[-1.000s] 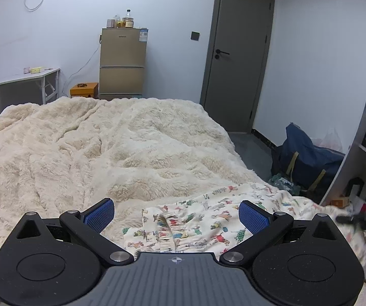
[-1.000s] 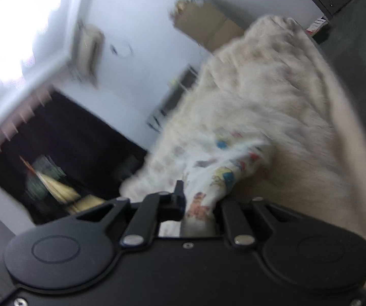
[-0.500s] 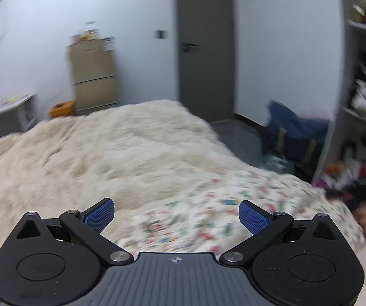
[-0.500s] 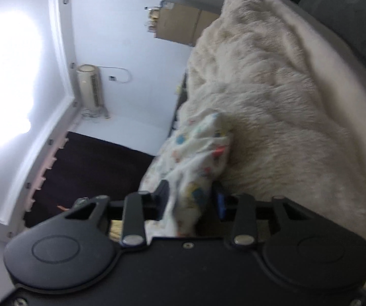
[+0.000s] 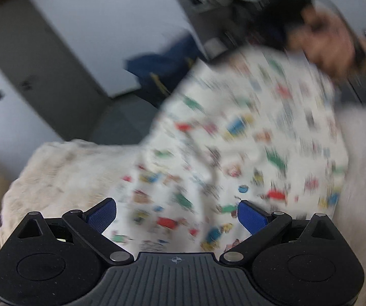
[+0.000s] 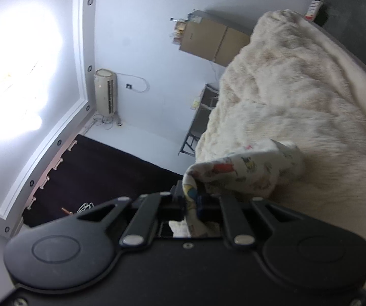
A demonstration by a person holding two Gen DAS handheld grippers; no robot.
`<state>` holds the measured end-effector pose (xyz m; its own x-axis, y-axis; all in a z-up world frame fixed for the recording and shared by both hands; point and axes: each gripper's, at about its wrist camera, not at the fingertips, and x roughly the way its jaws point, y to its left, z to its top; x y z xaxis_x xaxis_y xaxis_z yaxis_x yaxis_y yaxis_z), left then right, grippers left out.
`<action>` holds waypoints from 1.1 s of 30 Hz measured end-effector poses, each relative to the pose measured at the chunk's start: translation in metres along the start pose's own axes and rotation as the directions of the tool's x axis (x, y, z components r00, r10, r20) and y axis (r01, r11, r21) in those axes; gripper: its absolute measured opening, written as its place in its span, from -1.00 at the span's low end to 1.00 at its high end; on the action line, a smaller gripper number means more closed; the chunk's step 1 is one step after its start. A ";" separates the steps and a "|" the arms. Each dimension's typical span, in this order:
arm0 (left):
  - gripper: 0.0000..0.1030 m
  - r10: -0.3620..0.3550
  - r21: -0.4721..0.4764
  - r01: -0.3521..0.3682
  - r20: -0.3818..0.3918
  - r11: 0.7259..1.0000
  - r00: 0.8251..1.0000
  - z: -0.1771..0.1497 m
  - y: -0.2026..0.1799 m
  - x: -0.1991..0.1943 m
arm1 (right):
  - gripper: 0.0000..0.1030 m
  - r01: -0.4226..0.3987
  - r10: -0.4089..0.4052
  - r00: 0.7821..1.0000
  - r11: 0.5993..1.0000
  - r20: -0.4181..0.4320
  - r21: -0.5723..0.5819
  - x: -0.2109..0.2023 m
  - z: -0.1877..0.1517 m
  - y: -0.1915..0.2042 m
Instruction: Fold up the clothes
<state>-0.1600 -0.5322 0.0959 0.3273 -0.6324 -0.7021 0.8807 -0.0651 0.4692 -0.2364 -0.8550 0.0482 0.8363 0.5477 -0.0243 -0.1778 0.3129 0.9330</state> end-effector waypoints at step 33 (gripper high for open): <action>0.78 -0.127 -0.149 0.144 0.118 0.978 0.985 -0.035 0.023 -0.013 | -0.79 0.074 -0.099 0.988 0.976 -0.116 -0.203 0.099 -0.024 0.144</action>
<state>-0.1321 -0.4986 0.0977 0.1702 -0.7054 -0.6881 0.9598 -0.0396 0.2780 -0.1916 -0.7366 0.1711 0.7840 0.6004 -0.1578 -0.2169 0.5031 0.8366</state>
